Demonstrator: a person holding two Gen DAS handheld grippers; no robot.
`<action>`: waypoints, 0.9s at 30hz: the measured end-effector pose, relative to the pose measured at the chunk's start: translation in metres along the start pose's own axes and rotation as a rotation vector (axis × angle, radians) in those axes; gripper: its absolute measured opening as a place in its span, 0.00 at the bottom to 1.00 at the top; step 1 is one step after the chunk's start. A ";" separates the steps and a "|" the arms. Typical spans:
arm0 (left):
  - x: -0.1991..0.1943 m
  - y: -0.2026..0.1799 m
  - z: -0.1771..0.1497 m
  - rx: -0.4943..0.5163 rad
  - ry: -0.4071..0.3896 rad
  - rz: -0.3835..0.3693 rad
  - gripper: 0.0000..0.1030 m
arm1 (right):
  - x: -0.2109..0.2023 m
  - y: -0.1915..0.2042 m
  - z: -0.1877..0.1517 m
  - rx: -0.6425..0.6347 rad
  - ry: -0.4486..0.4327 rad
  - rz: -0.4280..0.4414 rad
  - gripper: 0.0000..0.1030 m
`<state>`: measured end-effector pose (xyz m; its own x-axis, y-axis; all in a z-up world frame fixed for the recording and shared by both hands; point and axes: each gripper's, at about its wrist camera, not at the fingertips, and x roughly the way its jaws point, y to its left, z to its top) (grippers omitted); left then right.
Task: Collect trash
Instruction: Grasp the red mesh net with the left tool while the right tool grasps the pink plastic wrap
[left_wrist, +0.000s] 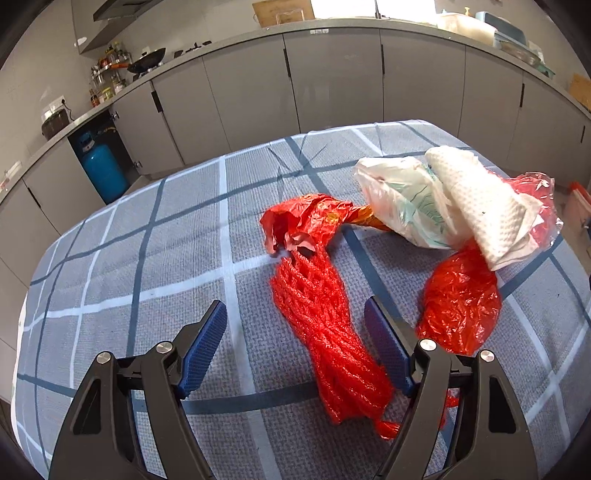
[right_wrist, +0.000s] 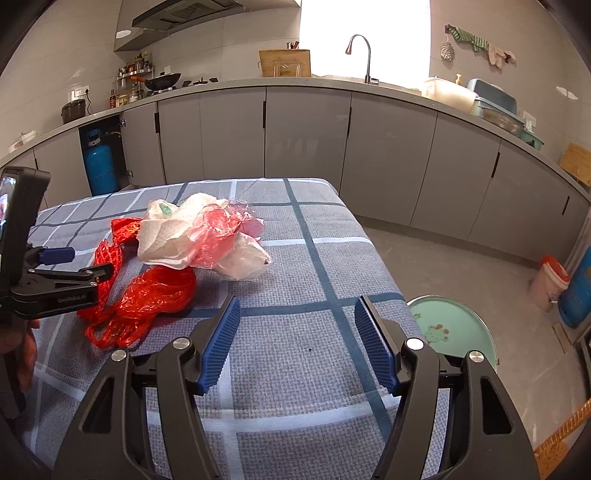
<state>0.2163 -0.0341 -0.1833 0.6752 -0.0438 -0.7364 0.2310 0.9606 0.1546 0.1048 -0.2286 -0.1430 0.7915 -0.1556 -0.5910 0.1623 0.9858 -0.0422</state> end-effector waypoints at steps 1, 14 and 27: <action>0.002 0.001 -0.001 -0.002 0.008 -0.008 0.59 | 0.000 0.000 0.001 0.002 -0.001 0.002 0.63; -0.028 0.012 0.005 -0.006 -0.059 -0.041 0.08 | 0.004 0.029 0.041 -0.035 -0.079 0.061 0.63; -0.044 0.029 0.018 -0.018 -0.123 -0.025 0.08 | 0.043 0.046 0.052 -0.016 -0.025 0.124 0.50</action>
<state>0.2059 -0.0096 -0.1348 0.7506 -0.1001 -0.6531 0.2369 0.9635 0.1246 0.1772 -0.1930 -0.1286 0.8195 -0.0339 -0.5721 0.0530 0.9985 0.0168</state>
